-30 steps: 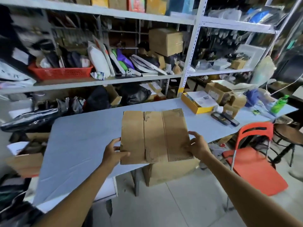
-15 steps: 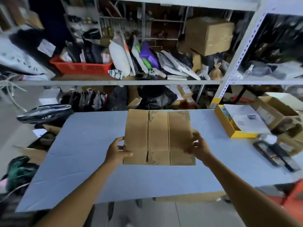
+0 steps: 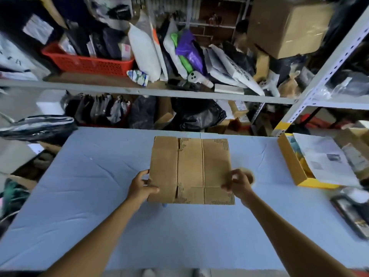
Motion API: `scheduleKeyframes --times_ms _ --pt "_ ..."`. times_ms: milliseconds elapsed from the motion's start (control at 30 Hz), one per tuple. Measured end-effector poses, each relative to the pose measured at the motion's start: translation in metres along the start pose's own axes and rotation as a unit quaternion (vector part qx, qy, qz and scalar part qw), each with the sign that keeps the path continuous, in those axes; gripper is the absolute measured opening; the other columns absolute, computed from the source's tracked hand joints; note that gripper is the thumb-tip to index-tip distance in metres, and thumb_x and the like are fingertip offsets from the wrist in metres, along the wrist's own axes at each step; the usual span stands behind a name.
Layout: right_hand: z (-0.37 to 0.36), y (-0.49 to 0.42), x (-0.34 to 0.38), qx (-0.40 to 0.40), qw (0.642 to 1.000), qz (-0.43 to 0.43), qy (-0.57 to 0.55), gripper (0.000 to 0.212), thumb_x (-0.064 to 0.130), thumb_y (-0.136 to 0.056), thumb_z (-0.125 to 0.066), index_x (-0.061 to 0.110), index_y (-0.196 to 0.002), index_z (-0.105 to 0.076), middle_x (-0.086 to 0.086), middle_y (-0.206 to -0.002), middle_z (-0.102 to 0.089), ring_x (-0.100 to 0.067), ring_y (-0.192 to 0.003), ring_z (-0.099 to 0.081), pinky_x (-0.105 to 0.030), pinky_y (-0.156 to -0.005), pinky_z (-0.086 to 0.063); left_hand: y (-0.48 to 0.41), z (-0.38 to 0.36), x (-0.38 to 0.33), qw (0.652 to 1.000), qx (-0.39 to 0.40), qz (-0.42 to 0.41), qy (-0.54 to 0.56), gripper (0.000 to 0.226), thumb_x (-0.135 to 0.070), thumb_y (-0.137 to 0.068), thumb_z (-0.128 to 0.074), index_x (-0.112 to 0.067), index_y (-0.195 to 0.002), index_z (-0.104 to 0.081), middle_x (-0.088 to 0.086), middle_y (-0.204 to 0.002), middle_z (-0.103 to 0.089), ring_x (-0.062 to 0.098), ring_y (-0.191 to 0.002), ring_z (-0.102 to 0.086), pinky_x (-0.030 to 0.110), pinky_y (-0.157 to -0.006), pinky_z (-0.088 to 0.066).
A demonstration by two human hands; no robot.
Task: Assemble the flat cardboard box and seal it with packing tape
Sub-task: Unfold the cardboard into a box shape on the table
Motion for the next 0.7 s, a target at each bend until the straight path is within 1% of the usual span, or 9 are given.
scheduleKeyframes --times_ms 67,133,233,300,367,467,567,633,700 --pt "-0.006 -0.014 -0.005 0.021 1.000 0.003 0.009 0.040 -0.027 -0.081 -0.038 0.005 -0.104 -0.038 -0.020 -0.086 -0.051 -0.008 -0.033 -0.051 -0.020 -0.034 -0.040 -0.006 -0.005 0.004 0.999 -0.032 0.025 0.000 0.072 0.000 -0.059 -0.083 -0.018 -0.122 -0.051 0.019 -0.110 -0.063 0.033 -0.096 -0.061 0.042 -0.081 -0.053" --pt "-0.010 -0.024 -0.010 0.042 0.999 -0.008 0.007 0.043 -0.028 -0.078 -0.037 0.006 -0.105 -0.037 -0.020 -0.083 -0.052 -0.013 -0.040 -0.052 -0.022 -0.037 -0.041 -0.012 -0.009 0.007 0.998 -0.050 0.046 -0.001 0.064 -0.012 -0.060 -0.086 -0.014 -0.115 -0.052 0.014 -0.112 -0.062 0.030 -0.098 -0.061 0.042 -0.085 -0.053" --pt "-0.010 -0.036 -0.012 0.071 0.997 0.004 0.013 0.042 -0.026 -0.077 -0.047 0.008 -0.102 -0.039 -0.018 -0.088 -0.051 -0.021 -0.057 -0.052 -0.027 -0.046 -0.044 -0.021 -0.015 0.012 0.997 -0.045 0.060 0.010 0.087 -0.051 -0.038 -0.087 -0.015 -0.111 -0.058 0.004 -0.110 -0.066 0.023 -0.098 -0.064 0.044 -0.090 -0.053" --pt "-0.010 -0.042 -0.012 0.081 0.996 0.013 0.026 0.044 -0.024 -0.076 -0.055 0.010 -0.099 -0.040 -0.016 -0.091 -0.050 -0.022 -0.063 -0.051 -0.031 -0.051 -0.045 -0.033 -0.020 0.023 0.997 -0.045 0.063 0.021 0.100 -0.061 -0.031 -0.084 -0.016 -0.116 -0.058 0.002 -0.112 -0.066 0.021 -0.101 -0.064 0.044 -0.093 -0.052" --pt "-0.012 -0.046 -0.011 0.085 0.996 0.019 0.025 0.043 -0.023 -0.076 -0.056 0.010 -0.099 -0.039 -0.016 -0.090 -0.051 -0.020 -0.063 -0.052 -0.028 -0.049 -0.045 -0.039 -0.024 0.020 0.997 -0.046 0.053 0.024 0.107 -0.070 -0.027 -0.084 -0.017 -0.117 -0.060 0.001 -0.115 -0.067 0.019 -0.101 -0.064 0.043 -0.092 -0.053" --pt "-0.009 -0.052 -0.004 0.085 0.995 0.050 0.017 0.041 -0.022 -0.077 -0.059 0.007 -0.099 -0.038 -0.016 -0.083 -0.052 -0.018 -0.062 -0.053 -0.021 -0.044 -0.046 -0.042 -0.028 0.006 0.998 -0.032 0.046 0.039 0.114 -0.074 -0.022 -0.082 -0.019 -0.119 -0.059 0.000 -0.116 -0.067 0.020 -0.102 -0.064 0.043 -0.093 -0.053" --pt "-0.010 -0.050 -0.004 0.095 0.993 0.069 0.010 0.042 -0.022 -0.076 -0.062 0.005 -0.098 -0.038 -0.014 -0.076 -0.049 -0.019 -0.064 -0.052 -0.020 -0.045 -0.046 -0.035 -0.034 -0.007 0.997 -0.030 0.062 0.020 0.127 -0.071 -0.023 -0.083 -0.023 -0.133 -0.039 0.000 -0.124 -0.057 0.023 -0.112 -0.058 0.044 -0.098 -0.049" --pt "-0.010 -0.050 -0.002 0.094 0.992 0.089 -0.004 0.043 -0.022 -0.074 -0.064 0.008 -0.094 -0.040 -0.017 -0.081 -0.050 -0.024 -0.069 -0.054 -0.026 -0.050 -0.049 -0.036 -0.038 -0.013 0.998 -0.024 0.062 0.003 0.135 -0.073 -0.021 -0.082 -0.025 -0.137 -0.031 0.003 -0.132 -0.053 0.025 -0.117 -0.054 0.045 -0.101 -0.046" --pt "-0.008 -0.054 -0.002 0.105 0.989 0.101 -0.015 0.048 -0.020 -0.073 -0.066 0.016 -0.098 -0.045 -0.021 -0.089 -0.054 -0.031 -0.077 -0.058 -0.038 -0.060 -0.054 -0.038 -0.043 -0.018 0.998 -0.014 0.064 -0.003 0.138 -0.074 -0.020 -0.082 -0.025 -0.138 -0.028 0.004 -0.136 -0.051 0.025 -0.120 -0.053 0.045 -0.102 -0.045"
Point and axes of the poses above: each hand's wrist, its own y-axis away from the middle knuckle, its own z-axis out of the back of the hand, x = y × z, the point moved 3 cm from there along -y, towards the middle knuckle
